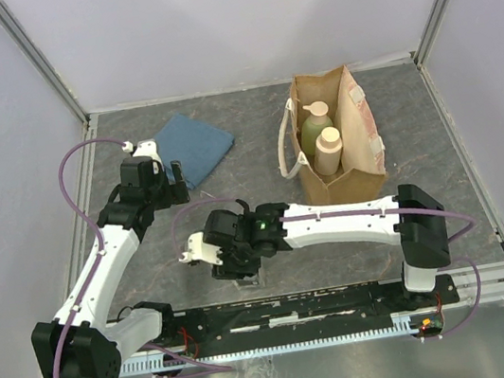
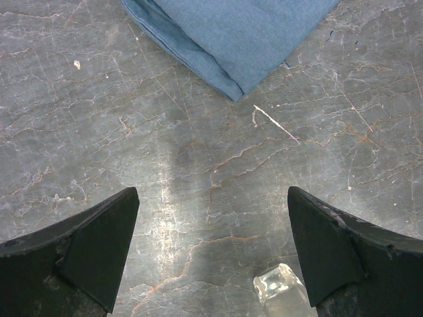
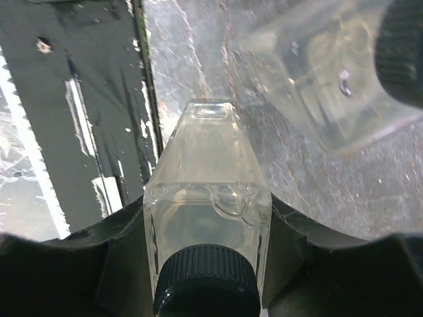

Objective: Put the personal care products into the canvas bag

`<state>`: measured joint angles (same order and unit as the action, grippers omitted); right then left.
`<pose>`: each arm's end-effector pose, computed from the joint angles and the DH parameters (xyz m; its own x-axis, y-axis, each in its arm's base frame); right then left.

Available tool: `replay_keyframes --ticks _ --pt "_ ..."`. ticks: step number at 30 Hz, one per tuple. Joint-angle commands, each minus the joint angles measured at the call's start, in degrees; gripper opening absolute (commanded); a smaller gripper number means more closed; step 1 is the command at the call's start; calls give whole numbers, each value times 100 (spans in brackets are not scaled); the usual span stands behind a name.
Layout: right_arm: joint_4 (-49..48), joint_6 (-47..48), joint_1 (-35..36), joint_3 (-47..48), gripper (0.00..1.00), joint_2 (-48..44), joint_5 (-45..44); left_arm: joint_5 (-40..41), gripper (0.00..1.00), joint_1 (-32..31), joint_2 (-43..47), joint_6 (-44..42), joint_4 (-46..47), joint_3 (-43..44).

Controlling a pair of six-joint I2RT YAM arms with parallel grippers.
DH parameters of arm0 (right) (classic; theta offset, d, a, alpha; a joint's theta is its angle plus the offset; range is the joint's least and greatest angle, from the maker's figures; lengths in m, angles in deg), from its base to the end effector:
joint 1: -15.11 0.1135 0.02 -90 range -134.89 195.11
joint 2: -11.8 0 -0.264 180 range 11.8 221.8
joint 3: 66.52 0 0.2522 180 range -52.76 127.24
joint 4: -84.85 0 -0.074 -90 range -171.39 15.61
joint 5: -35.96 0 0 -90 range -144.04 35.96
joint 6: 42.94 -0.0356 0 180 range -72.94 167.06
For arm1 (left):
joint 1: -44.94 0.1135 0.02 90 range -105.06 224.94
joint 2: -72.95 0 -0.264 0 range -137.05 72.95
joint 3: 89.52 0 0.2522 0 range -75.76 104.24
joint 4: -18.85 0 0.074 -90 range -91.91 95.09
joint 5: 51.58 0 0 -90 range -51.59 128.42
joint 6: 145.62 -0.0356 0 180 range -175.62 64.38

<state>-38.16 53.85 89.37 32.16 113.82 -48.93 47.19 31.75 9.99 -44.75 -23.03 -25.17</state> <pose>0.1003 0.3675 0.2619 -0.1193 -0.8574 -0.5007 -0.9917 0.1273 0.0183 0.2302 -0.0484 0.2839 -0.6421 -0.0409 -0.7655 -0.0086 0.9989 -0.0462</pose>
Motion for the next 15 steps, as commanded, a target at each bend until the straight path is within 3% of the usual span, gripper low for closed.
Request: replay_keyframes --ticks 1,9,15 --pt "83 -339 -165 165 0 -776 -714 -76 100 44 20 55 216 59" --pt "416 -941 -1230 1067 0 -2180 -2178 -118 100 43 2 55 213 74" --pt "-12 -478 -1560 1994 0 -2612 -2748 -156 99 44 -23 54 216 72"
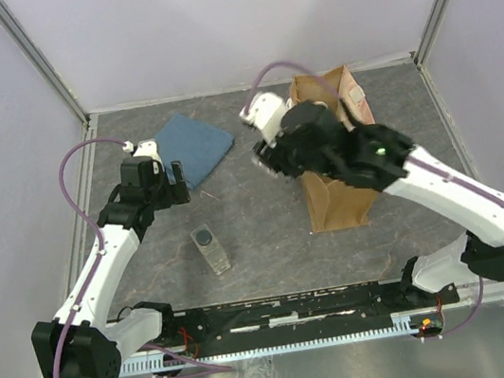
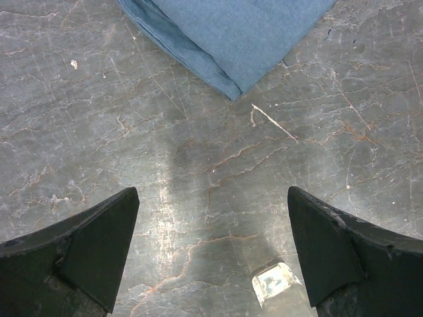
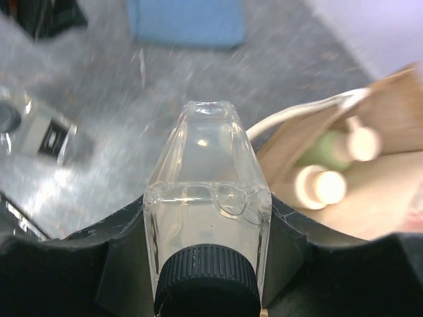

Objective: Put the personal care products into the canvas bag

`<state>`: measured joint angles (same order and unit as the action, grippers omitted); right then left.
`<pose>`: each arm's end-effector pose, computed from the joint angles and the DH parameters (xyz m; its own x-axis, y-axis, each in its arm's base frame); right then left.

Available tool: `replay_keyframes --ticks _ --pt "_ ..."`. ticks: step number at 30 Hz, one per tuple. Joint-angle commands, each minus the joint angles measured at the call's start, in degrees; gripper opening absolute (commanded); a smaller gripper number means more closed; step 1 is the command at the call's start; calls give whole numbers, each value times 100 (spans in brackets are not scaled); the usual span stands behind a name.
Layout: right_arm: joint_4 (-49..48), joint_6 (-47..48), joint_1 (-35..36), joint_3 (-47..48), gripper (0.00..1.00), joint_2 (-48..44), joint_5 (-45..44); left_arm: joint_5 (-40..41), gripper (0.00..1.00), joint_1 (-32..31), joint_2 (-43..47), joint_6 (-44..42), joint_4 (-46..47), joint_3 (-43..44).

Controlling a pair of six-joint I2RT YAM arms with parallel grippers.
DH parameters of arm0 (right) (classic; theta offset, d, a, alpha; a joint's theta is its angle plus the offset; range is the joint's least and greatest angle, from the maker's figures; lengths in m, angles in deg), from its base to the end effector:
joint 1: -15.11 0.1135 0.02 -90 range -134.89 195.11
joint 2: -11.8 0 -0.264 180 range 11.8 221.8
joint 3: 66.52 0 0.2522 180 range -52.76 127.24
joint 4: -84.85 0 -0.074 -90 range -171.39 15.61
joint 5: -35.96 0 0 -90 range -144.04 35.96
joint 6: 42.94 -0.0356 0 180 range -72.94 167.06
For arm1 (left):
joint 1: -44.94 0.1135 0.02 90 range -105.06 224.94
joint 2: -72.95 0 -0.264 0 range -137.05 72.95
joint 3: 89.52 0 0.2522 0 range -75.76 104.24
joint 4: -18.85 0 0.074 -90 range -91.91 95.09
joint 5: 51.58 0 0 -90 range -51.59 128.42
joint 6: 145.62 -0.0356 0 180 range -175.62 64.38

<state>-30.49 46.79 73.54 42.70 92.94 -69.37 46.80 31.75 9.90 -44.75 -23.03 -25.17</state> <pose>0.1592 0.2412 0.4285 -0.3153 -0.5045 -0.8038 -0.7091 0.6882 -0.1538 0.2304 -0.0487 0.2835 -0.6442 -0.0406 -0.7637 -0.0036 0.9987 -0.0501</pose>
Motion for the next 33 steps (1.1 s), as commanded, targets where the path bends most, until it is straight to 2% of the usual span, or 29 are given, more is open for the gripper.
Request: replay_keyframes --ticks 1,5,12,15,17,24,33 --pt "-868 310 12 1103 0 -544 -806 -151 100 45 -7 53 219 74" --pt "-1243 741 16 1470 0 -590 -1558 -177 100 40 3 55 239 48" --pt "-1611 1295 -18 1655 0 -540 -3569 -216 100 38 -12 54 246 47" --pt "-1567 1356 -230 1601 0 -554 -3776 -223 100 40 -6 55 247 39" --pt "-1313 1150 -510 1635 0 -582 -3495 -223 100 42 -1 55 246 48" --pt "-320 120 -2028 1831 0 -382 -1595 -229 100 45 11 58 251 38" --pt "-210 -688 -3706 1309 0 -29 549 -232 100 42 12 46 253 51"
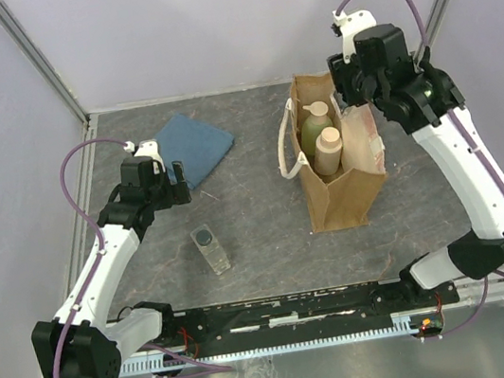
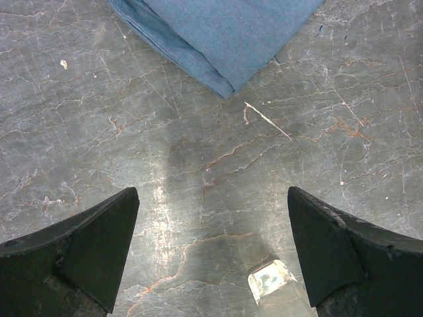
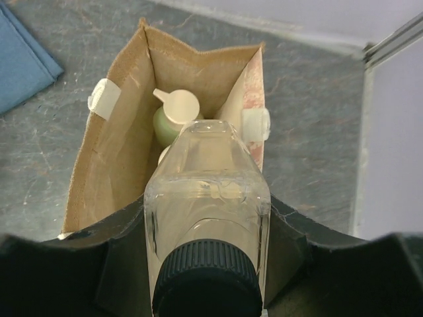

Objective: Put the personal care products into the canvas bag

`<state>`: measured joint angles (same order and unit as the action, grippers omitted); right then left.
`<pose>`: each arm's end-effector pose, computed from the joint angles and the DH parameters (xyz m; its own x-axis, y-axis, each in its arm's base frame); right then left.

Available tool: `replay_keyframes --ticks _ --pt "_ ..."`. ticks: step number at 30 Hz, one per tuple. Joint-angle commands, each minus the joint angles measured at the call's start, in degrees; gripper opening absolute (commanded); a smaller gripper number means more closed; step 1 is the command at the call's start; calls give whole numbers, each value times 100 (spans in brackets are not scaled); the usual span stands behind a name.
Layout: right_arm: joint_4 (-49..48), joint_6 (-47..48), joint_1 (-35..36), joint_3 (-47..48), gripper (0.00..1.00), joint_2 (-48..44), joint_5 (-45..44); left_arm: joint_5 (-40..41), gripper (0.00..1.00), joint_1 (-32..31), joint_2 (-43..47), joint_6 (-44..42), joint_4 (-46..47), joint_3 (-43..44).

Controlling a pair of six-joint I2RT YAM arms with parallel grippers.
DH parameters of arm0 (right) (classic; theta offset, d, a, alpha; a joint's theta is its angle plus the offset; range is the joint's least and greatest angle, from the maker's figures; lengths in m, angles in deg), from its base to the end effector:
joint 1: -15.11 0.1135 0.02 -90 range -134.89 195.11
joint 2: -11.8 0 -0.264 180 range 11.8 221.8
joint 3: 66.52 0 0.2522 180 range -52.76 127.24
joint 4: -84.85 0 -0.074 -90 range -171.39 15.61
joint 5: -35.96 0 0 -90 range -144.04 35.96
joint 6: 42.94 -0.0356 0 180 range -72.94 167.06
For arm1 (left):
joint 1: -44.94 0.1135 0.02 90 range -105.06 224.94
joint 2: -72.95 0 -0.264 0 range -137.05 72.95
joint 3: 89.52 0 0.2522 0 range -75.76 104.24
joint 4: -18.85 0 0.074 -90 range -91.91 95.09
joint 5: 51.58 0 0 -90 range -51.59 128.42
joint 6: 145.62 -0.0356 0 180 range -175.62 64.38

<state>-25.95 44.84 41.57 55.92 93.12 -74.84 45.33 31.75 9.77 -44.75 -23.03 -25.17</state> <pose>0.2427 0.1067 0.4898 -0.4263 -0.1717 -0.8881 -0.1196 0.9839 -0.1328 0.2307 -0.0497 0.2829 -0.6496 -0.0400 -0.7592 0.0155 0.9977 -0.0659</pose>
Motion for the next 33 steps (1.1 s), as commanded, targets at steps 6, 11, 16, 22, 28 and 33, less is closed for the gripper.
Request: replay_keyframes --ticks 6,11,16,22,28,33 --pt "-593 -578 -722 -570 0 -10 1219 -103 100 45 8 34 238 63" --pt "-674 -645 -756 -1187 0 -6 1232 -74 100 44 37 38 251 42" --pt "-800 -685 -752 -1604 0 63 943 -82 100 44 32 38 244 51" --pt "-1014 -678 -756 -1894 0 250 656 -90 100 38 12 31 242 65" --pt "-1104 -664 -757 -1844 0 442 631 -94 100 45 -6 29 242 69" --pt "-946 -508 -769 -1483 0 544 331 -94 100 45 -24 20 241 90"
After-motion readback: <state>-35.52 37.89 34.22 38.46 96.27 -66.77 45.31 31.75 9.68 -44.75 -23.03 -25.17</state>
